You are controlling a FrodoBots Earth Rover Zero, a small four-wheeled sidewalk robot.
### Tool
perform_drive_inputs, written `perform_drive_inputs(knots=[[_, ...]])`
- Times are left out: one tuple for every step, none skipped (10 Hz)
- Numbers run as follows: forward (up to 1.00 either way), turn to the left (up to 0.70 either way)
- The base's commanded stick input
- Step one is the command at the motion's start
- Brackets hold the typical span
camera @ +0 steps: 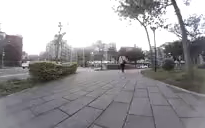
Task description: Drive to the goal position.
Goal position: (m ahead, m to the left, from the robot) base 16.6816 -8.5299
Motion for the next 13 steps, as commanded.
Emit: perform_drive_inputs(knots=[[1.0, 0.0], [1.0, 0.0], [1.0, 0.0], [1.0, 0.0], [1.0, 0.0], [1.0, 0.0], [1.0, 0.0], [1.0, 0.0], [1.0, 0.0], [1.0, 0.0], [1.0, 0.0], [1.0, 0.0], [1.0, 0.0]])
